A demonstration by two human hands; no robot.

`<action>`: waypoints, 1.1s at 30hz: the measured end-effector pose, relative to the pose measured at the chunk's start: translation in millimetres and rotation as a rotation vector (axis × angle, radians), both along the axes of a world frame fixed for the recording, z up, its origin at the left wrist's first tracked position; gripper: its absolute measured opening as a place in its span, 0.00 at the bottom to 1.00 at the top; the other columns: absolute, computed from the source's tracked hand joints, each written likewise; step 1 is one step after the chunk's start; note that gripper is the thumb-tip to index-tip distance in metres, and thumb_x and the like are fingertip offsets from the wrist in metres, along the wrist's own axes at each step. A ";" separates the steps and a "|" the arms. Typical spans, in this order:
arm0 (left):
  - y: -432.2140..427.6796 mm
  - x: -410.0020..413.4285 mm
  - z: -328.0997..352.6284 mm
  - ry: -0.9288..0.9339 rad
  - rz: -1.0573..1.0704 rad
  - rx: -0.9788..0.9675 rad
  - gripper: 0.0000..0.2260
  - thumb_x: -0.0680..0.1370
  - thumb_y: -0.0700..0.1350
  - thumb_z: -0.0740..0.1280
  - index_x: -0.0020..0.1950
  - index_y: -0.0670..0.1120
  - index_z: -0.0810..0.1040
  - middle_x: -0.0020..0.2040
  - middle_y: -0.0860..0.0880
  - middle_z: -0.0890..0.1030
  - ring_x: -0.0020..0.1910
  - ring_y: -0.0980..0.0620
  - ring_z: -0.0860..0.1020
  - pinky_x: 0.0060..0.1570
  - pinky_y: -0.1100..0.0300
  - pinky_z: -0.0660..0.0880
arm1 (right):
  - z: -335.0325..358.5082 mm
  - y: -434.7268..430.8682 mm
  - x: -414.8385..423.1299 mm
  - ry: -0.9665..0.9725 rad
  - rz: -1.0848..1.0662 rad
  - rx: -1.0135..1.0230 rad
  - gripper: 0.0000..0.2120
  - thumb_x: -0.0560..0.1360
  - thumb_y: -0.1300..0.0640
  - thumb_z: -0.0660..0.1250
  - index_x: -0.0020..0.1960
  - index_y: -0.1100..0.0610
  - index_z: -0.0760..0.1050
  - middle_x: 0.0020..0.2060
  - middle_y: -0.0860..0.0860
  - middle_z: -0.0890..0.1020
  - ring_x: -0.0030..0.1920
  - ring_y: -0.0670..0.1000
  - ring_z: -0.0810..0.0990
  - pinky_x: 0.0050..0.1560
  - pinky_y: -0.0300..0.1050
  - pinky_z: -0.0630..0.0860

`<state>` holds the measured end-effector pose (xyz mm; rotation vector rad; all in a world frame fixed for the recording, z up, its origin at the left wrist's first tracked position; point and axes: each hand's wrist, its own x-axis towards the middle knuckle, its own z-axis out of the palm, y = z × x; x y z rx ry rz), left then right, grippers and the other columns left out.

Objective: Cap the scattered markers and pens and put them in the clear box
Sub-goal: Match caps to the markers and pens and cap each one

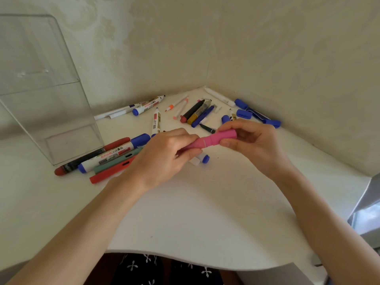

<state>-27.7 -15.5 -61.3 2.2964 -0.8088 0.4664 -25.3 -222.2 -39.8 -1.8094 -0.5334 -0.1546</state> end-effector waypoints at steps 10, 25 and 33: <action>-0.9 -3.8 2.0 -0.099 -0.024 -0.059 0.14 0.76 0.50 0.62 0.50 0.40 0.79 0.38 0.52 0.73 0.33 0.55 0.70 0.33 0.58 0.70 | 0.1 10.0 -8.3 -0.045 -0.024 0.066 0.13 0.68 0.68 0.71 0.45 0.51 0.80 0.38 0.43 0.84 0.43 0.44 0.83 0.45 0.33 0.77; -1.3 -47.8 3.3 0.080 0.253 -0.092 0.11 0.76 0.45 0.65 0.58 0.48 0.72 0.44 0.53 0.79 0.39 0.56 0.78 0.38 0.58 0.77 | -8.0 17.2 -2.9 0.106 -0.127 -0.032 0.09 0.77 0.56 0.63 0.57 0.48 0.75 0.52 0.43 0.81 0.46 0.42 0.79 0.45 0.35 0.74; 28.2 -70.5 -13.1 0.070 0.584 0.134 0.10 0.71 0.45 0.70 0.52 0.49 0.77 0.44 0.53 0.81 0.36 0.57 0.75 0.28 0.72 0.64 | -9.9 48.1 11.5 0.140 -0.273 -0.776 0.17 0.75 0.44 0.63 0.58 0.53 0.76 0.52 0.49 0.77 0.50 0.47 0.75 0.48 0.39 0.72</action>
